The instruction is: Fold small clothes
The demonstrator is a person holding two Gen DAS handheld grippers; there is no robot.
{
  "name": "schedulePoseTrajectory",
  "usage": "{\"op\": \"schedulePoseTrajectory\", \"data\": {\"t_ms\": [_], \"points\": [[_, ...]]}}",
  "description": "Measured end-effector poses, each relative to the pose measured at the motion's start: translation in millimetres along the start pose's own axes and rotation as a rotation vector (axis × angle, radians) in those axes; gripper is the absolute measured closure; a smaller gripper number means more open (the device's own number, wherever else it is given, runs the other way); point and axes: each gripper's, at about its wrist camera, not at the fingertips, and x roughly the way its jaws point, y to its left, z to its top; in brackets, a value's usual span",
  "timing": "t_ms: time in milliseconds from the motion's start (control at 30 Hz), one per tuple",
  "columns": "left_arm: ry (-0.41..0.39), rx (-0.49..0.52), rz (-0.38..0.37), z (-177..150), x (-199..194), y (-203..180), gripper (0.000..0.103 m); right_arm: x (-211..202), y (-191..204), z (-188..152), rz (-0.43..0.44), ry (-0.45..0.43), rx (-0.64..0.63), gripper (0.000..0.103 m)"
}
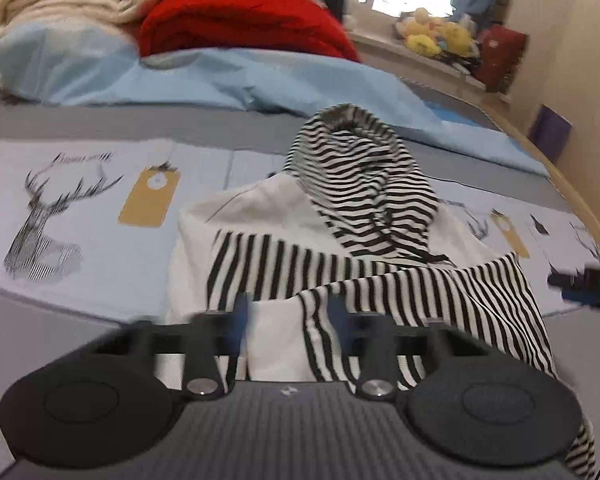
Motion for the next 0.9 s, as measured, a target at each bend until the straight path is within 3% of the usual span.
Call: {"op": "schedulePoseTrajectory", "data": {"t_ms": [133, 300, 400, 567, 633, 733, 800, 900], "points": [[-0.003, 0.024, -0.045, 12.3, 5.0, -8.9, 0.089, 0.9, -35.7, 16.3, -0.014, -0.026, 0.163, 0.058], [-0.037, -0.006, -0.091, 69.5, 40.8, -19.3, 0.089, -1.5, -63.9, 31.0, -0.041, -0.061, 0.266, 0.093], [-0.034, -0.061, -0.12, 111.1, 82.1, -19.2, 0.089, -3.7, -74.4, 33.7, -0.06, -0.079, 0.304, 0.095], [-0.001, -0.043, -0.11, 168.3, 169.9, -25.3, 0.089, 1.2, -89.9, 35.4, -0.076, -0.049, 0.379, 0.094], [0.012, -0.053, -0.092, 186.0, 208.6, -26.5, 0.085, 5.2, -92.0, 35.1, -0.087, -0.033, 0.391, 0.093], [0.026, -0.115, -0.06, 207.3, 258.7, -24.6, 0.065, 9.6, -89.9, 34.6, -0.097, -0.017, 0.381, 0.093], [0.029, -0.145, -0.058, 219.8, 287.0, -25.5, 0.043, 10.6, -86.9, 34.4, -0.1, -0.013, 0.368, 0.093], [0.03, -0.144, -0.027, 233.8, 321.3, -33.1, 0.04, 14.4, -81.4, 34.0, -0.097, -0.003, 0.348, 0.093]]}}
